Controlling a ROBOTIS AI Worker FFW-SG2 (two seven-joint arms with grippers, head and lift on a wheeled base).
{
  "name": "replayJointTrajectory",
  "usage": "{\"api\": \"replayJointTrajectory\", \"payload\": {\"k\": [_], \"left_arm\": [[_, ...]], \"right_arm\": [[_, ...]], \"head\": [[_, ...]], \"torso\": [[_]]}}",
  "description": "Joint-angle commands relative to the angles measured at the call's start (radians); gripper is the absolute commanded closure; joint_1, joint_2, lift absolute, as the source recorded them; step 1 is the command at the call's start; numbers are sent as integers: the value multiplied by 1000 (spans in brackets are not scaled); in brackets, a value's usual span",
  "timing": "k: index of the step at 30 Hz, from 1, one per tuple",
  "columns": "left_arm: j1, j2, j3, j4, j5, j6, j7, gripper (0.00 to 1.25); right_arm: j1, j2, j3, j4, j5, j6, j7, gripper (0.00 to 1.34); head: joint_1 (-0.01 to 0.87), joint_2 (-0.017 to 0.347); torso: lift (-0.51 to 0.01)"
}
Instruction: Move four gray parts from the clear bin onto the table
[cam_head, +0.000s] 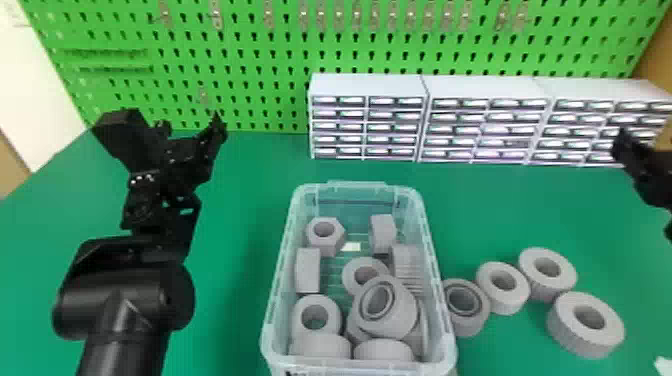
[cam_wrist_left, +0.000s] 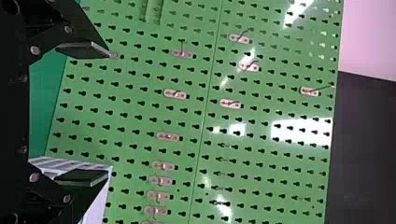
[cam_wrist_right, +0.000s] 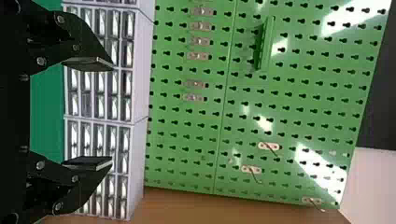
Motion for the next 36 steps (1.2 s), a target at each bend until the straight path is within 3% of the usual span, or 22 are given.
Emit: {"api": "replayJointTrajectory", "payload": {"k": [1, 18, 36], "left_arm": [[-4, -3, -2, 0, 5, 7, -2, 348], [5, -3, 28, 1, 28, 12, -8, 348], [5, -3, 30, 14, 39, 12, -19, 348]], "right_arm": [[9, -2, -15, 7, 5, -23, 0, 539], [-5, -16, 49, 102, 5, -80, 0, 539], [-14, -28, 77, 123, 2, -97, 0, 541]], "head": [[693, 72], [693, 72], [693, 72]], "torso": [[-52], [-52], [-52]]}}
